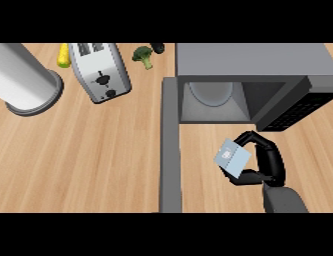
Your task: Pick up the milk, place it into the microwave and close the microwave
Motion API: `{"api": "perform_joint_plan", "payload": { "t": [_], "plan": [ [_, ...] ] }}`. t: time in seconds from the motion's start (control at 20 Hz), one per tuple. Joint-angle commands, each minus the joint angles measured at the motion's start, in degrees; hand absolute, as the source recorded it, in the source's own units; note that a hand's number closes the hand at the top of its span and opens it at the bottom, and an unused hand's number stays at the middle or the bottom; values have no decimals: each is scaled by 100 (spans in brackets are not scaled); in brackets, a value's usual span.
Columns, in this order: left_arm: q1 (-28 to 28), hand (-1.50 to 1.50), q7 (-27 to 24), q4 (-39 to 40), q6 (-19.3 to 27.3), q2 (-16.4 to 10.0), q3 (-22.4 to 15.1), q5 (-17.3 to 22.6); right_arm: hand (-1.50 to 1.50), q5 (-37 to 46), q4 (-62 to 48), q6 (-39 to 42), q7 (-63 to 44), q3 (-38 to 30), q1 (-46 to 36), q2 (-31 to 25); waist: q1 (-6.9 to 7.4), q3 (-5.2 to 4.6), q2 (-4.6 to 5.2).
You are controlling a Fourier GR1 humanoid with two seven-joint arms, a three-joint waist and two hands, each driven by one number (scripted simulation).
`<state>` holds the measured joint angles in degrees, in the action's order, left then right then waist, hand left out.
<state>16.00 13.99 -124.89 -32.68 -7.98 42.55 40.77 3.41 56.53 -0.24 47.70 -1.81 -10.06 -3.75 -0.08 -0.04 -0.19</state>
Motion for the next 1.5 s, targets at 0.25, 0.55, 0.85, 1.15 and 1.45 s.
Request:
{"api": "perform_joint_plan", "payload": {
  "t": [0.25, 0.55, 0.85, 1.15, 1.45],
  "plan": [
    [316, -150, -88, -97, -305, 302, 176, 59, 150, 335, 1038, -830, -1512, 206, -574, 298, 62, 1, 8],
    [-30, -150, -264, 432, -504, 224, 137, -297, 150, 604, 663, -1276, -1997, 218, -1334, 294, 53, 1, 21],
    [77, -150, -141, 207, -398, 317, 136, -228, 150, 1236, -735, -1912, -2228, 88, -2708, 199, 140, 3, 42],
    [-285, -150, 29, 482, -271, -81, 86, -119, 150, 1587, -2287, -2400, -2478, -174, -3954, 74, 209, 7, 80],
    [-554, -150, -74, 680, -319, -220, 54, -225, 150, 1519, -3541, -2867, -1907, -673, -4647, -159, 342, 14, 148]
  ]
}}
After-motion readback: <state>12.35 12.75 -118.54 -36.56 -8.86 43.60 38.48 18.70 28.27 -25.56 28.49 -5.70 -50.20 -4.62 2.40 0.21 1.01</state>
